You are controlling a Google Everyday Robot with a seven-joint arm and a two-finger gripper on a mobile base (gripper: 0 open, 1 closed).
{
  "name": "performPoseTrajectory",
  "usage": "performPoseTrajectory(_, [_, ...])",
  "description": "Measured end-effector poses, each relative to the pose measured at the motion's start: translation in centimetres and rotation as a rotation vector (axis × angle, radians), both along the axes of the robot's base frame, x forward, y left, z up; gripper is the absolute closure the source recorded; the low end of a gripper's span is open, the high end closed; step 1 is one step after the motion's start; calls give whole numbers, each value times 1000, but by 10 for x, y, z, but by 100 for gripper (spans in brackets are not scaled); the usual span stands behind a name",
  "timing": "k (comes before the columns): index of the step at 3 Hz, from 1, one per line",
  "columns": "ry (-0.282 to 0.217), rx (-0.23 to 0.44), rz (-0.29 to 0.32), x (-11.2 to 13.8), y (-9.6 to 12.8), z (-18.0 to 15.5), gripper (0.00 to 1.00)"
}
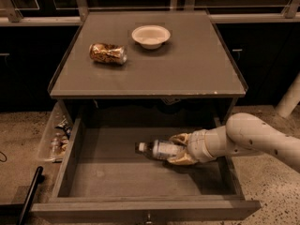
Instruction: Place blue plastic bottle into middle drawer
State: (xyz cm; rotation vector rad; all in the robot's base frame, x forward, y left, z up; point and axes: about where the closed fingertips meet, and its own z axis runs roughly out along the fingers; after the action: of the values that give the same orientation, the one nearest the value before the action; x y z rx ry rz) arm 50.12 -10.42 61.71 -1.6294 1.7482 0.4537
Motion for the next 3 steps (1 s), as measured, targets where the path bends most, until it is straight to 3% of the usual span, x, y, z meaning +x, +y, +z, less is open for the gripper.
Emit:
performPoseTrajectory(2, [0, 0, 0, 0, 0, 0, 14])
performPoseTrajectory(3, [0, 0, 0, 0, 0, 0, 0])
